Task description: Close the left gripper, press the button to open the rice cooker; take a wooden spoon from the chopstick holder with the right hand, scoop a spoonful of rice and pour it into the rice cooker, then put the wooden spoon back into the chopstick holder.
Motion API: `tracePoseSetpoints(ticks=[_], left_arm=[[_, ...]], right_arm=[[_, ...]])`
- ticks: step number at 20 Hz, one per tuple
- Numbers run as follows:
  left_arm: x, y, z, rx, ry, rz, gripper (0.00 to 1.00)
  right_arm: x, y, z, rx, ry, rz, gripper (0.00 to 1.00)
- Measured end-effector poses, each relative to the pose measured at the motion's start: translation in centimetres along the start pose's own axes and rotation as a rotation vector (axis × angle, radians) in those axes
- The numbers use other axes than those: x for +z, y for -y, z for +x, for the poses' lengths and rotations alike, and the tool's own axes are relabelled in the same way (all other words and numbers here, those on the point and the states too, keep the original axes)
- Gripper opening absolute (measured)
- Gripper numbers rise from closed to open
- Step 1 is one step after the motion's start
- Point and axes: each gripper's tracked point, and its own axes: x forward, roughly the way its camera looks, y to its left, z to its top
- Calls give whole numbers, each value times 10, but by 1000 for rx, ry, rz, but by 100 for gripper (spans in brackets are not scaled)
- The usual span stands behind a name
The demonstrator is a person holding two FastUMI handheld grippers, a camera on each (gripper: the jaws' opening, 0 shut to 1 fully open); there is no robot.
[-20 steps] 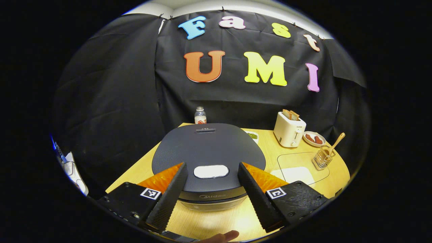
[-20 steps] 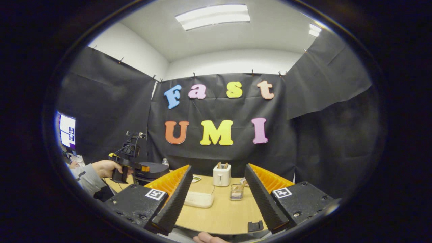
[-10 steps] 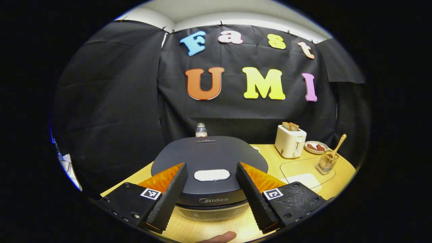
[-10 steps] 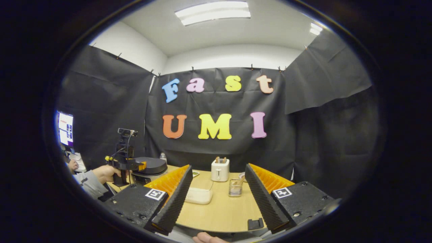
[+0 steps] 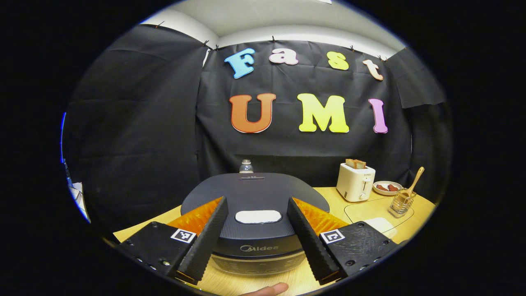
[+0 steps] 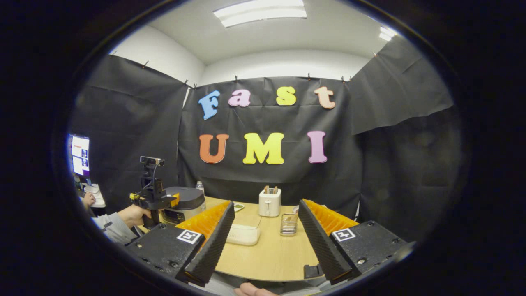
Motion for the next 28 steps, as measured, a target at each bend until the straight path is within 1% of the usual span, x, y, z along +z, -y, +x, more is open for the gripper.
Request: tracePoseSetpoints(ticks=[1,2,4,5,6,8,14,16,19,22,26,27,28], left_arm=[[0,1,-1,-6,4,8,94],[0,1,-4,-6,-1,8,95],[2,-1,-14,2,-13,8,94],[4,-4,-18,13,-18,12,90],[5,-6,-21,19,-27,10,97],[4,-1,-32,8,-60,-6,96],[29,12,-74,-23,-64,-55,96],[36,20,-91,-40,-67,-42,94],[54,30,-126,-75,-51,-5,93],[68,34,-169,-115,-10,-21,93],[85,39,-220,-129,51,-36,93],[87,40,-228,-127,62,-31,93],[89,41,-237,-125,69,-23,93]], right_arm=[[1,2,0,-6,-1,-4,95],[0,4,1,-11,-1,-3,100],[0,7,3,-18,-4,5,100],[-2,8,5,-23,-10,8,100],[-5,9,7,-26,-19,11,100],[-6,8,10,-26,-28,19,100],[-9,12,18,-42,-41,26,100],[-8,13,20,-51,-45,27,100],[-8,13,21,-60,-46,26,100],[-8,13,24,-68,-51,21,100],[-8,13,23,-80,-56,32,100],[-7,13,23,-84,-56,32,95],[-7,13,23,-85,-55,29,94]])
